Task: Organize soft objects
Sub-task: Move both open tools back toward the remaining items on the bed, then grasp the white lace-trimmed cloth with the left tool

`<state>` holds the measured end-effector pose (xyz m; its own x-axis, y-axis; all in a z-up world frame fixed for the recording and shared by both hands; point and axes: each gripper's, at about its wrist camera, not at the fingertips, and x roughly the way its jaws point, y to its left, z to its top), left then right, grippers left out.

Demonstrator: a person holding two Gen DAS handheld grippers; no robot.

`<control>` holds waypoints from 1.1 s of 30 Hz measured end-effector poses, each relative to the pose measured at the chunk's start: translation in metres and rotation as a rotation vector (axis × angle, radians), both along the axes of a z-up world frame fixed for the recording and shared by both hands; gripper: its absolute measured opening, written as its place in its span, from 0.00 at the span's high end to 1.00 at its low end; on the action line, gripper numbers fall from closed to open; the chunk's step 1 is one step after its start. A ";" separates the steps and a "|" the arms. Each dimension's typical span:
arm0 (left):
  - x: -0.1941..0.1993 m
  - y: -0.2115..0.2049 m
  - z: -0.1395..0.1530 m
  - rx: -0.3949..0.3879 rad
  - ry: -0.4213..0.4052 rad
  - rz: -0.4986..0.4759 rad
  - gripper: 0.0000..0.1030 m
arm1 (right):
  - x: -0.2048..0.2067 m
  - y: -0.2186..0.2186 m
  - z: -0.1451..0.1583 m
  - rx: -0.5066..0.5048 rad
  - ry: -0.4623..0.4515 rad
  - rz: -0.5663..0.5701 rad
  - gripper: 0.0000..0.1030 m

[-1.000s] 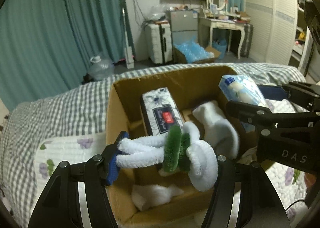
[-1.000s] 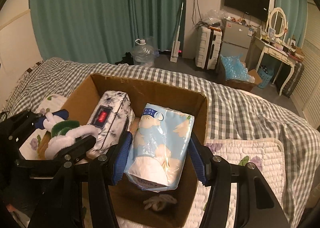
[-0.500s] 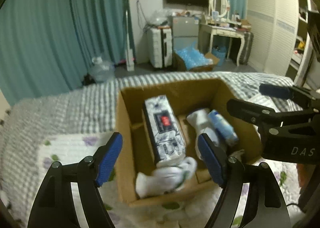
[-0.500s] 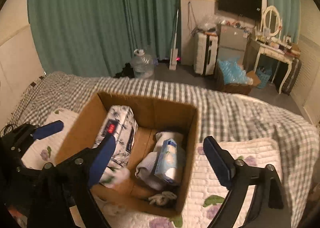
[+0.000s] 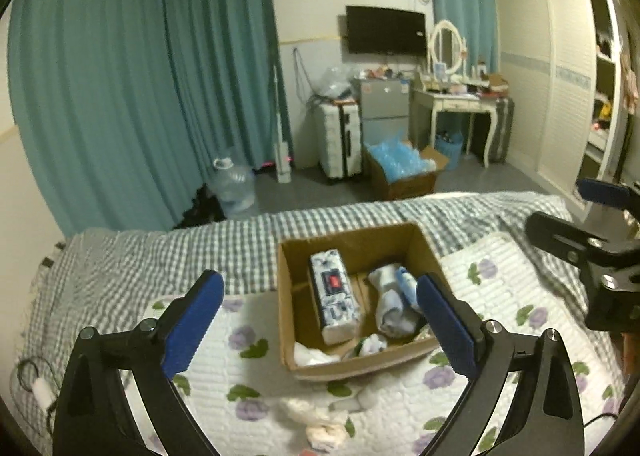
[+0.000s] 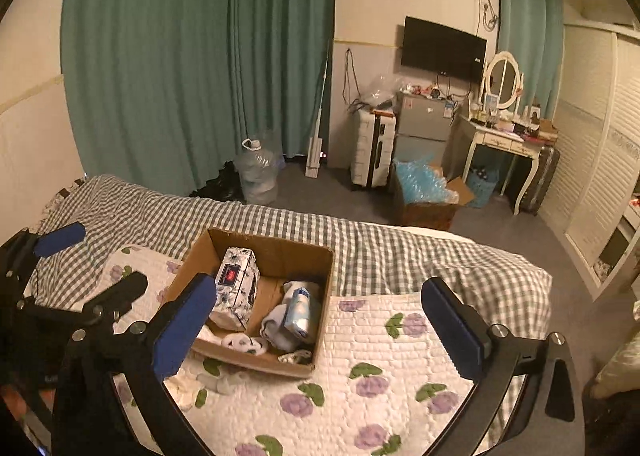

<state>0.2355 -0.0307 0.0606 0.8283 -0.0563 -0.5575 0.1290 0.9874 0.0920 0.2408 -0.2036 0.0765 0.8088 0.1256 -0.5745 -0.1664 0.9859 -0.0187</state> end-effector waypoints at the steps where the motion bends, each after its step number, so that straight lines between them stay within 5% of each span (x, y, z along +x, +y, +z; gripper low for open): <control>1: -0.003 0.000 0.002 -0.003 -0.004 0.007 0.04 | -0.007 -0.002 0.003 0.001 -0.006 -0.001 0.00; 5: -0.021 0.007 0.003 -0.066 -0.026 0.010 0.04 | -0.025 -0.005 0.003 0.008 -0.013 0.001 0.00; 12: -0.034 0.017 -0.008 -0.037 -0.029 0.043 0.04 | -0.043 0.005 -0.017 0.020 -0.003 0.031 0.00; 16: -0.044 0.023 -0.023 0.017 -0.040 0.053 0.04 | -0.044 0.016 -0.039 0.019 0.016 0.051 0.00; 33: -0.031 0.063 -0.110 -0.071 0.086 0.112 0.04 | -0.016 0.055 -0.119 -0.018 0.134 0.104 0.00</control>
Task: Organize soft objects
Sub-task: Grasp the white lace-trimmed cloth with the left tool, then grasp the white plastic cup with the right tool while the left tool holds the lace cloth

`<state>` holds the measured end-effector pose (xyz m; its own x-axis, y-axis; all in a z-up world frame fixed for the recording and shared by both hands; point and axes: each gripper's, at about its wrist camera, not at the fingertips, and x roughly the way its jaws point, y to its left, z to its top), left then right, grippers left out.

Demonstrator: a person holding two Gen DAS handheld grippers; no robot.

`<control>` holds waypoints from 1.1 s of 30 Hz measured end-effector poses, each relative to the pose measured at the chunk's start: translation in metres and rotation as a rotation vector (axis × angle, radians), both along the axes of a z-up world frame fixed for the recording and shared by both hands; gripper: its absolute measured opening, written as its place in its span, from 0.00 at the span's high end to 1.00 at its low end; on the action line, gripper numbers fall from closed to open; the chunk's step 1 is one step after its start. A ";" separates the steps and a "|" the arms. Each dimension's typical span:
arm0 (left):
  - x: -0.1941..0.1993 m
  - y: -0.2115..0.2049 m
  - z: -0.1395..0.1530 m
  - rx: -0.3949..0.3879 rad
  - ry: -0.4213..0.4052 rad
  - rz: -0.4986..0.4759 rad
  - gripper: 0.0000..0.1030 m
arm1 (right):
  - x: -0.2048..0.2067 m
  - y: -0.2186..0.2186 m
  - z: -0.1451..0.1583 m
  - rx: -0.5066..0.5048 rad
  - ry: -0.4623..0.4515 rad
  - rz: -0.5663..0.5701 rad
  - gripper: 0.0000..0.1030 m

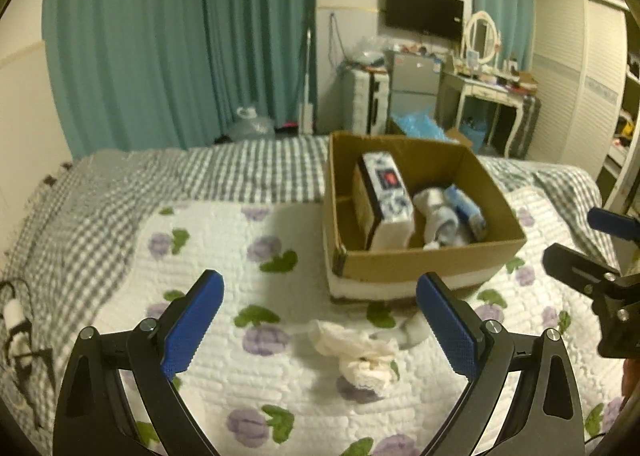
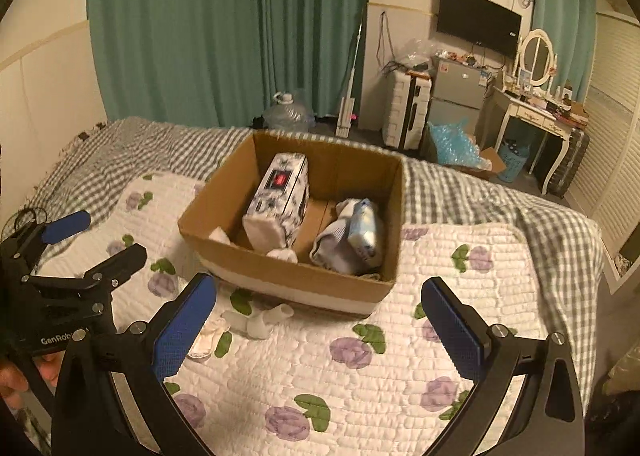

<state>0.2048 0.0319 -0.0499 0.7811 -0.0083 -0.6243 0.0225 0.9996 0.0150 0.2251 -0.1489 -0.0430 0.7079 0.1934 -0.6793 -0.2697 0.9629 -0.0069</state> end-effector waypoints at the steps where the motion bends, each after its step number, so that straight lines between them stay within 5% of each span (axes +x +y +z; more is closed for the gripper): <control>1: 0.001 0.000 -0.004 0.002 0.008 -0.002 0.04 | 0.003 0.003 -0.007 -0.008 0.010 0.005 0.00; 19: 0.022 -0.022 -0.111 0.033 0.195 -0.093 0.07 | 0.037 0.015 -0.102 -0.057 0.137 0.016 0.00; 25: 0.031 -0.028 -0.129 -0.015 0.232 -0.172 0.59 | 0.044 0.017 -0.117 -0.051 0.170 0.018 0.00; 29: 0.026 -0.025 -0.124 -0.059 0.211 -0.217 0.74 | 0.046 0.025 -0.125 -0.055 0.180 0.031 0.00; 33: 0.021 -0.013 -0.116 -0.028 0.203 -0.194 0.75 | 0.046 0.043 -0.133 -0.067 0.187 0.073 0.06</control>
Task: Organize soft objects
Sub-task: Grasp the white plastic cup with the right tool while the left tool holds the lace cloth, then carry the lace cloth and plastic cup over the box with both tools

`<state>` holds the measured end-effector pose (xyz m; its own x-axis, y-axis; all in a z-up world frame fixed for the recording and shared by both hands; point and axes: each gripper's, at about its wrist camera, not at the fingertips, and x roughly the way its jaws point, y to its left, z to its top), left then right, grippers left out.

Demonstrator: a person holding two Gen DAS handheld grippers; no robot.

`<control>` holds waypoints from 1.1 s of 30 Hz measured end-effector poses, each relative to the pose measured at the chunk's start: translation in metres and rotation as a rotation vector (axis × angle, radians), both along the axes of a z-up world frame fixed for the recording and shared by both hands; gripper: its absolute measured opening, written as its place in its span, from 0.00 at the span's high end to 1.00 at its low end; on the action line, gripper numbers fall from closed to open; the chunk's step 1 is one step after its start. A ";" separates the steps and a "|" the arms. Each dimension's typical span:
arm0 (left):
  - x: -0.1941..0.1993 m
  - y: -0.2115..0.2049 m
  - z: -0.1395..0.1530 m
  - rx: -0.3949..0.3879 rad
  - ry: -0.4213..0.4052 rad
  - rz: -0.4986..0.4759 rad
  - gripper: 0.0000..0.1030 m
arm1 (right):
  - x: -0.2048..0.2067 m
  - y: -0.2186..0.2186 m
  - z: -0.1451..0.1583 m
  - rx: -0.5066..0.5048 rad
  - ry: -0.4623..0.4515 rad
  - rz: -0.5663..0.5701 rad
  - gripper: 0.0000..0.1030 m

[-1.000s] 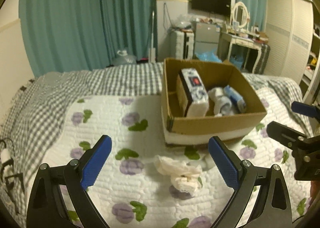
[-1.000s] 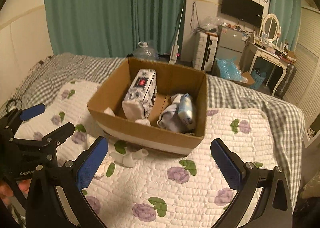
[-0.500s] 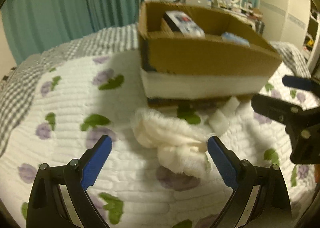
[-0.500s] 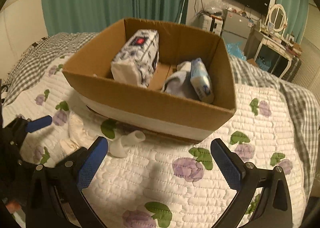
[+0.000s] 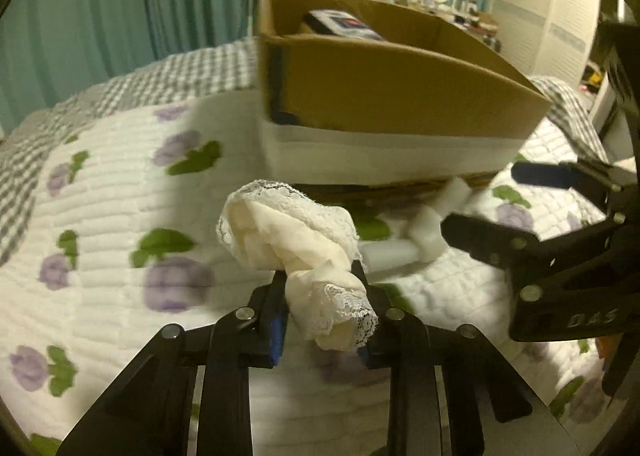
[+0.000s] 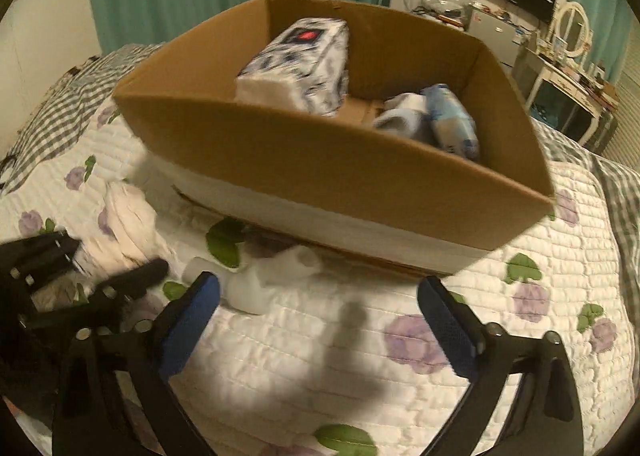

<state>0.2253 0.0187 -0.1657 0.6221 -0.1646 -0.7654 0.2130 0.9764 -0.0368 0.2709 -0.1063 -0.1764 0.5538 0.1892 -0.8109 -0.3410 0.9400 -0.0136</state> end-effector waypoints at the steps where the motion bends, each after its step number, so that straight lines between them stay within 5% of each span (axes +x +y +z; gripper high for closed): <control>1: -0.001 0.006 0.003 0.000 -0.001 0.015 0.75 | 0.001 0.004 -0.002 -0.004 0.004 0.008 0.06; 4: -0.002 0.021 0.011 0.000 -0.019 0.059 0.75 | 0.003 0.018 -0.008 -0.010 0.015 0.040 0.11; 10: 0.003 0.055 0.015 0.021 -0.018 0.163 0.75 | 0.010 0.033 -0.024 0.001 0.057 0.067 0.37; 12: 0.008 0.065 0.012 0.030 -0.007 0.182 0.75 | 0.011 0.035 -0.024 0.009 0.055 0.086 0.52; 16: 0.007 0.072 0.009 0.026 0.003 0.202 0.75 | 0.004 0.040 -0.021 0.013 0.029 0.115 0.66; 17: 0.006 0.071 0.009 0.026 0.003 0.201 0.75 | 0.001 0.041 -0.018 0.011 0.019 0.120 0.78; 25: -0.006 0.048 0.023 0.054 -0.004 0.145 0.75 | -0.015 0.025 0.015 0.043 0.006 0.109 0.80; 33: -0.028 0.015 0.071 0.046 -0.085 0.071 0.75 | -0.041 0.005 0.070 0.049 -0.078 0.087 0.80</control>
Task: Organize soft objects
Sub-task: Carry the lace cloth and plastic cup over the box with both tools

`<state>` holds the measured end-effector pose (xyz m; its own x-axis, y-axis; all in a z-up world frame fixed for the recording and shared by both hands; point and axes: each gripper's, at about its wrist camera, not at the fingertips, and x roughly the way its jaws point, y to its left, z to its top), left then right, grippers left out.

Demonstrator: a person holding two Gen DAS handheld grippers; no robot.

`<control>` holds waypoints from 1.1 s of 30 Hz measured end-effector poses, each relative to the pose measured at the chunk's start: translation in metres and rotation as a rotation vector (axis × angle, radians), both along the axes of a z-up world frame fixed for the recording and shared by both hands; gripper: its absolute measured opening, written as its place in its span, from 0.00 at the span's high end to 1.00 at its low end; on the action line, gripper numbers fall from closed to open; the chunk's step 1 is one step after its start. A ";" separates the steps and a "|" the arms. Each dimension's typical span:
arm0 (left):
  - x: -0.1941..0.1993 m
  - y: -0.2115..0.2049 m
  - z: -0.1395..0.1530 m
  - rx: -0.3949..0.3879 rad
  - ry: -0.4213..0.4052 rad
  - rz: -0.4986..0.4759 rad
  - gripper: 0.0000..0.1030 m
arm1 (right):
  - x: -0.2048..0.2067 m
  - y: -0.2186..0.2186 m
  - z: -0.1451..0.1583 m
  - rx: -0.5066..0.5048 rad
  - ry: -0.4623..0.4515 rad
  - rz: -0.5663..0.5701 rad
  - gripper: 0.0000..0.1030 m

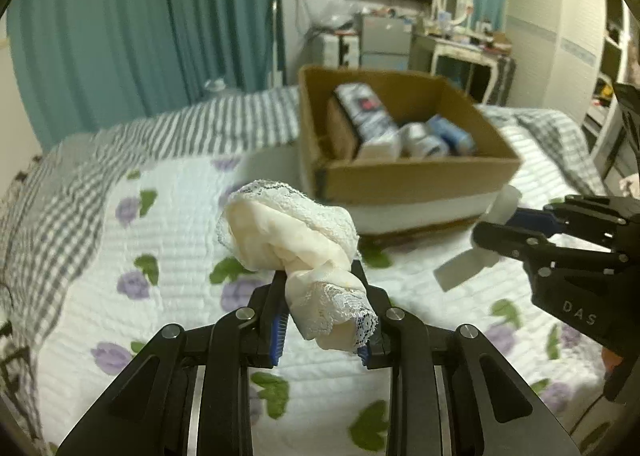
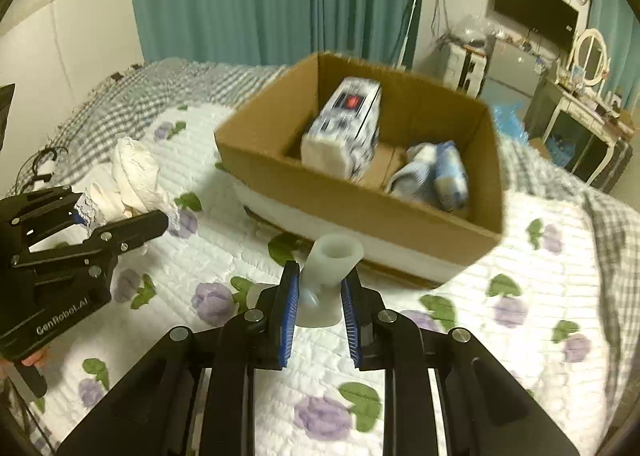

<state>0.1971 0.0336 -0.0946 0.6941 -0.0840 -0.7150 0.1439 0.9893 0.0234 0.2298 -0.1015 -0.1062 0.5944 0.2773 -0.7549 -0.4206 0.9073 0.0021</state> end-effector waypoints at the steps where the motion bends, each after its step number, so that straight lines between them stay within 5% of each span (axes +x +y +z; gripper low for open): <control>1: -0.004 -0.005 0.008 0.001 -0.012 -0.012 0.75 | -0.004 -0.004 0.010 0.002 -0.019 -0.009 0.80; 15: -0.022 -0.050 0.076 0.044 -0.121 -0.078 0.75 | -0.041 -0.052 0.096 0.023 -0.164 -0.037 0.80; 33: 0.047 -0.088 0.088 0.126 -0.141 -0.129 0.75 | 0.021 -0.072 0.124 0.032 -0.213 -0.066 0.79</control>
